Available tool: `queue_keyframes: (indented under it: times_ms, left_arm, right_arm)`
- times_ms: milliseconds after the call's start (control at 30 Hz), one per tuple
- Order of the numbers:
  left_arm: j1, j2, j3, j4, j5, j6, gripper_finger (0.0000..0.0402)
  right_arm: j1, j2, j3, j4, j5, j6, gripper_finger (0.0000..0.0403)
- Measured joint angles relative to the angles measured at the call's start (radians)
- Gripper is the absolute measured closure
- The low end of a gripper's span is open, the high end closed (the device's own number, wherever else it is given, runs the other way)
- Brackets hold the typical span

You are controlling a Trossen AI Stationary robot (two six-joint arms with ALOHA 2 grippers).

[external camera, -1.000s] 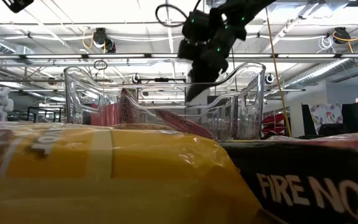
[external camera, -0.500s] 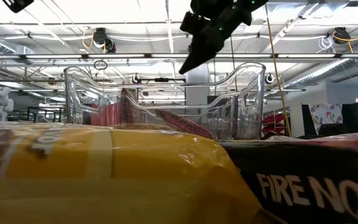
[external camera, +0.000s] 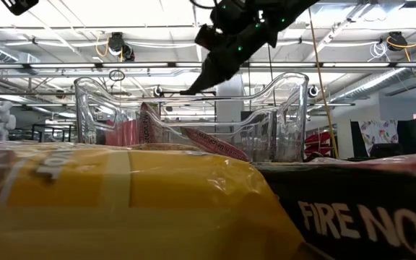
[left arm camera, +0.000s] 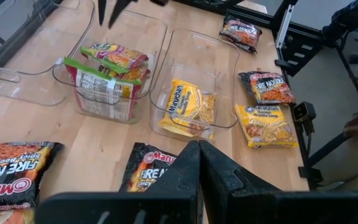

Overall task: Sort Maruchan noodles
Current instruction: Put the black noodle pack into the top transparent bin

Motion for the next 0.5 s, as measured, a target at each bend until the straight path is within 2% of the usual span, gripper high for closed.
queue_keyframes:
  times_ms: [133, 300, 500]
  left_arm:
    - [0.0, 0.0, 0.0, 0.0, 0.0, -0.001, 0.0394]
    - [0.0, 0.0, 0.0, 0.0, 0.0, -0.001, 0.0394]
    - [0.0, 0.0, 0.0, 0.0, 0.0, -0.002, 0.0394]
  right_arm:
    - [0.005, 0.021, 0.0, -0.005, 0.002, -0.135, 0.0336]
    - [-0.003, 0.021, 0.0, -0.006, 0.0, -0.288, 0.0341]
    - [-0.016, 0.021, 0.0, -0.012, 0.0, -0.362, 0.0359]
